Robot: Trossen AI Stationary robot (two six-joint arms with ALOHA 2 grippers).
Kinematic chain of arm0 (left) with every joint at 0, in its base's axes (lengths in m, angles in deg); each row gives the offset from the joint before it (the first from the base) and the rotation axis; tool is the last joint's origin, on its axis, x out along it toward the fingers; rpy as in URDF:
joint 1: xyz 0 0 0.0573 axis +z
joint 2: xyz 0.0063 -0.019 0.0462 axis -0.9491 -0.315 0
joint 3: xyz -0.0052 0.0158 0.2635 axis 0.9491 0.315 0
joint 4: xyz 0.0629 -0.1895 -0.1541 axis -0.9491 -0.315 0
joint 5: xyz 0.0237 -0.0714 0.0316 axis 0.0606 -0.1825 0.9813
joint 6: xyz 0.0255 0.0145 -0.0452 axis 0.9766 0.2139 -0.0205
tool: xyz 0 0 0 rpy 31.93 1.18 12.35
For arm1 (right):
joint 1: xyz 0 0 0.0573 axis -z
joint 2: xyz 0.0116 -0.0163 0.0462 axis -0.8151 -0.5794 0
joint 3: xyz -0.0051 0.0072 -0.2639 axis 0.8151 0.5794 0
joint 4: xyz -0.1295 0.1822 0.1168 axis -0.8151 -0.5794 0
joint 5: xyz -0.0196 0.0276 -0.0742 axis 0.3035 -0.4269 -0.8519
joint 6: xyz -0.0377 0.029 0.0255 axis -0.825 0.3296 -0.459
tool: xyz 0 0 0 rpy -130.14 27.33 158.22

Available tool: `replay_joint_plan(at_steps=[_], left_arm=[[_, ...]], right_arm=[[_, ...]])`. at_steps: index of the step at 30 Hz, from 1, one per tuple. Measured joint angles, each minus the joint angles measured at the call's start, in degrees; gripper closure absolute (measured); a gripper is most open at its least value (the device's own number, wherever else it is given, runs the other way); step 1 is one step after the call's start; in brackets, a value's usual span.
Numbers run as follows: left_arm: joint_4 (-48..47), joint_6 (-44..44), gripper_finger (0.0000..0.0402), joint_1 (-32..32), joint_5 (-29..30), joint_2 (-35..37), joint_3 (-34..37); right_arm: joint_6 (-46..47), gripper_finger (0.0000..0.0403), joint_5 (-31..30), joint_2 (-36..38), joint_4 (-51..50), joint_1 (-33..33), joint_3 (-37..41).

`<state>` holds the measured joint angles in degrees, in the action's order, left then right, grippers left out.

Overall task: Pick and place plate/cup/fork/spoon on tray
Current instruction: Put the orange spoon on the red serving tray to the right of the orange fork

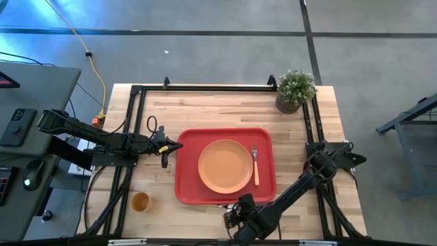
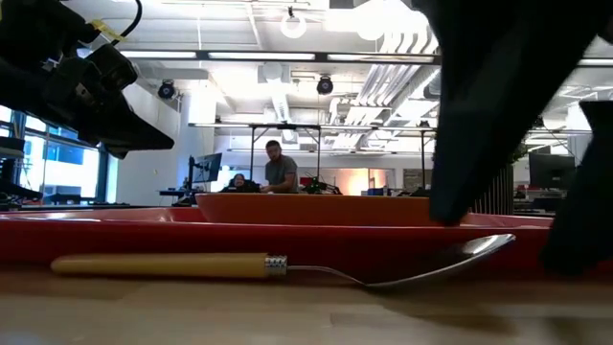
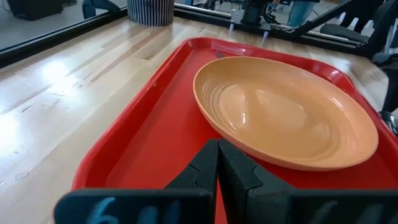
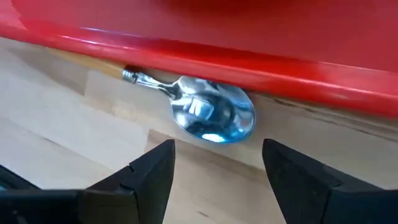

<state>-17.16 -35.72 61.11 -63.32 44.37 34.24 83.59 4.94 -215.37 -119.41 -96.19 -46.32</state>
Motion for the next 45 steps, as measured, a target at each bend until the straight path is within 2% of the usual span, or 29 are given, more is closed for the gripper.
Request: replay_joint_plan(at_steps=[9, 12, 21, 28, 38, 45], left_arm=[[0.0, 0.0, 0.0401, 0.0, 0.0, 0.0, 0.0], [0.3, 0.0, 0.0401, 0.0, 0.1, 0.0, 0.0], [0.3, 0.4, 0.0401, 0.0, 0.9, 0.0, 0.0], [0.2, 0.4, 0.0401, 0.0, 0.9, 0.0, 0.0], [0.2, 2.0, 0.0401, 0.0, 0.9, 0.0, 0.0], [0.1, 2.0, 0.0401, 0.0, 0.8, 0.0, 0.0]], right_arm=[[1.5, 0.0175, -1.1, 0.4, 3.8, 0.2, 4.2], [1.3, 0.0195, -1.7, 0.3, 4.0, 0.3, 4.3], [1.4, 0.0292, -3.2, 0.0, 4.4, 0.5, 4.4], [1.1, 0.0304, -6.1, -0.2, 5.8, 1.4, 4.6], [-0.3, 0.031, -5.9, -0.2, 6.7, 2.3, 4.6], [0.1, 0.0371, -4.2, -0.1, 6.4, 2.0, 4.5]])
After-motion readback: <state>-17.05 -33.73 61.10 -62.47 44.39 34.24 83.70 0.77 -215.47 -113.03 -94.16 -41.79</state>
